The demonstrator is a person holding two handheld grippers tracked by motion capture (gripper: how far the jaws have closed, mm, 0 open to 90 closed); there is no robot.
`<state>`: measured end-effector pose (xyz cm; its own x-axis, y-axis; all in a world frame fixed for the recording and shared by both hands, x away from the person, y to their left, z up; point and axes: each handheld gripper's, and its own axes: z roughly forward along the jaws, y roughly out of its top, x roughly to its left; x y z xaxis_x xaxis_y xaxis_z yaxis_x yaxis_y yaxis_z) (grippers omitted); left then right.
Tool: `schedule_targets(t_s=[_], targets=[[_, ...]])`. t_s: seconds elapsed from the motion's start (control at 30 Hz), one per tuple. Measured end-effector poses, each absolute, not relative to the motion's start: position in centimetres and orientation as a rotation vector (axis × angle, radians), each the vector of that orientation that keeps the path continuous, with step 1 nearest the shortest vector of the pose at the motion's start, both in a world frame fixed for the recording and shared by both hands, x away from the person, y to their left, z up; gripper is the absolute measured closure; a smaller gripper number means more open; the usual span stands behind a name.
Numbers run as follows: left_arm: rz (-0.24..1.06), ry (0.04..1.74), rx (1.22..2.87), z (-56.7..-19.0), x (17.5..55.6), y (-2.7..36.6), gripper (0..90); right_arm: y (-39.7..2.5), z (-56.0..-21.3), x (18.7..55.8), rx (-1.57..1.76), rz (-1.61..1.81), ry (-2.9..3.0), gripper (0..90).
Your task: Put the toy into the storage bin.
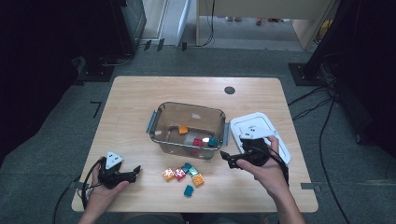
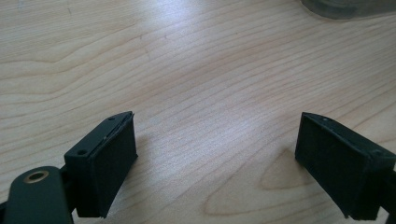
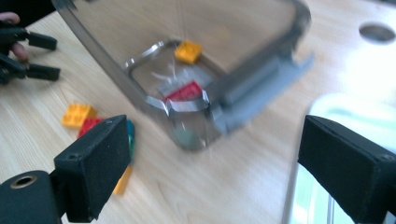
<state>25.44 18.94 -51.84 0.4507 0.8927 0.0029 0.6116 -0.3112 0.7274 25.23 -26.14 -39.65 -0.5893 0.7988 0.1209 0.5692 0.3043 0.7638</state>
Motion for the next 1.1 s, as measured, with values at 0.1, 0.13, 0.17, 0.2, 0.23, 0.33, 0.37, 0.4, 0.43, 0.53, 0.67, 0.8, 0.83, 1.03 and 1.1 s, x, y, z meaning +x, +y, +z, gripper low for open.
schedule_targets(t_s=[0.1,0.13,0.17,0.2,0.23,0.33,0.37,0.4,0.43,0.53,0.67,0.8,0.83,1.03,1.1], targets=[[0.545,1.255,2.038,-51.8,25.5,18.9,12.3,-27.2,-41.4,24.1,1.288,1.145,2.274,8.9],[0.545,1.256,2.035,-51.9,25.5,18.9,12.3,-27.5,-41.8,23.8,1.297,1.143,2.271,9.0],[0.545,1.256,2.037,-51.8,25.5,18.9,12.3,-27.7,-42.3,23.5,1.314,1.14,2.27,9.0],[0.546,1.257,2.036,-51.8,25.5,18.9,12.3,-28.0,-42.8,23.2,1.325,1.135,2.27,9.0],[0.546,1.258,2.035,-51.8,25.5,18.9,12.3,-28.2,-43.3,23.0,1.337,1.124,2.269,9.0],[0.546,1.259,2.035,-51.9,25.5,18.9,12.3,-28.4,-44.6,22.5,1.35,1.085,2.297,9.1],[0.546,1.259,2.035,-51.9,25.5,18.9,12.3,-28.4,-45.0,22.3,1.35,1.066,2.3,9.3],[0.546,1.259,2.035,-51.9,25.5,18.9,12.3,-28.4,-45.3,22.2,1.348,1.058,2.298,9.4],[0.546,1.258,2.035,-51.9,25.5,18.9,12.3,-28.3,-45.7,22.1,1.353,1.06,2.303,9.4],[0.547,1.258,2.035,-51.9,25.5,18.9,12.3,-27.8,-46.9,22.0,1.366,1.04,2.317,9.4],[0.546,1.259,2.035,-51.9,25.5,18.9,12.3,-26.5,-48.7,21.8,1.382,1.004,2.351,9.6],[0.545,1.258,2.035,-51.9,25.5,18.9,12.3,-24.6,-49.5,21.5,1.338,0.986,2.395,9.7],[0.545,1.258,2.035,-51.9,25.5,18.9,12.3,-24.3,-49.6,21.4,1.326,0.987,2.401,9.7],[0.545,1.258,2.035,-51.9,25.5,18.9,12.3,-22.3,-50.0,21.1,1.293,1.006,2.422,10.0],[0.546,1.258,2.035,-51.9,25.5,18.9,12.3,-21.7,-50.0,21.2,1.298,1.019,2.423,11.6]])
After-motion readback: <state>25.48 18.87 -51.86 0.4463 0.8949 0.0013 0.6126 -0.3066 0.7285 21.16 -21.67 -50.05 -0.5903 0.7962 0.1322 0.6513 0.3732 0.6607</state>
